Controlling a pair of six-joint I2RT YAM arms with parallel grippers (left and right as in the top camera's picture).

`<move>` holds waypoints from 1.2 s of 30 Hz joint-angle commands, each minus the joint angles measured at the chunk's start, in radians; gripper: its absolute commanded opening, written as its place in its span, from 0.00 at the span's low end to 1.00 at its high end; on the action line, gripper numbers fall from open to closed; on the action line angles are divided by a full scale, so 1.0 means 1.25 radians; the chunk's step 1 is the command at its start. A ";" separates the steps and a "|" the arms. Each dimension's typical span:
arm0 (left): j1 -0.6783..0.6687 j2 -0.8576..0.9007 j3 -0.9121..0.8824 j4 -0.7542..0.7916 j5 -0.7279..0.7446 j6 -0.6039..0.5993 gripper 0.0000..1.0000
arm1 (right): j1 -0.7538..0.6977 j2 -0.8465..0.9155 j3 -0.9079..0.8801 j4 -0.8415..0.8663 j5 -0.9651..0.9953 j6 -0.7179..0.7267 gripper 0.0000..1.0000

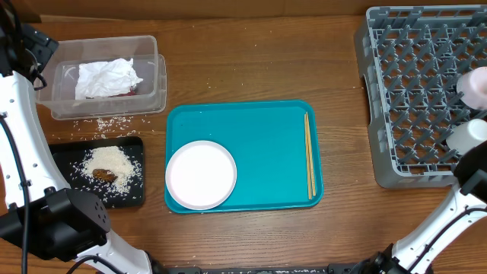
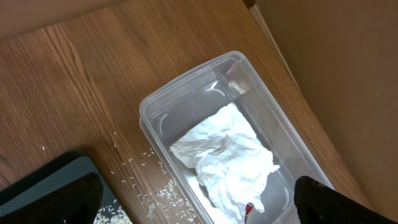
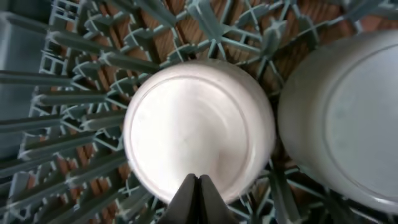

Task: Sort waste into correct bins and load items into the dishwasher
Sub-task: 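Set the bowl upright in the rack and open the right gripper, then move the right gripper to the wooden chopsticks on the teal tray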

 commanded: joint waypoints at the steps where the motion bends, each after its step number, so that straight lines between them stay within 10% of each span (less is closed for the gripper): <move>1: 0.004 0.005 0.003 0.001 -0.011 0.013 1.00 | -0.002 -0.116 0.048 -0.007 0.010 0.009 0.04; 8: 0.004 0.005 0.003 0.001 -0.011 0.013 1.00 | 0.004 -0.248 0.048 -0.013 -0.379 -0.037 0.09; 13: 0.004 0.005 0.003 0.001 -0.011 0.013 1.00 | 0.067 -0.294 0.048 -0.117 -0.670 -0.196 0.41; 18: 0.004 0.005 0.003 0.001 -0.011 0.013 1.00 | 0.217 -0.296 0.046 -0.284 -0.622 -0.326 0.67; 28: 0.004 0.005 0.003 0.001 -0.011 0.013 1.00 | 0.644 -0.285 -0.043 -0.412 -0.169 -0.286 0.70; 36: 0.004 0.005 0.003 0.001 -0.011 0.013 1.00 | 0.879 -0.284 -0.377 -0.316 0.020 -0.148 0.70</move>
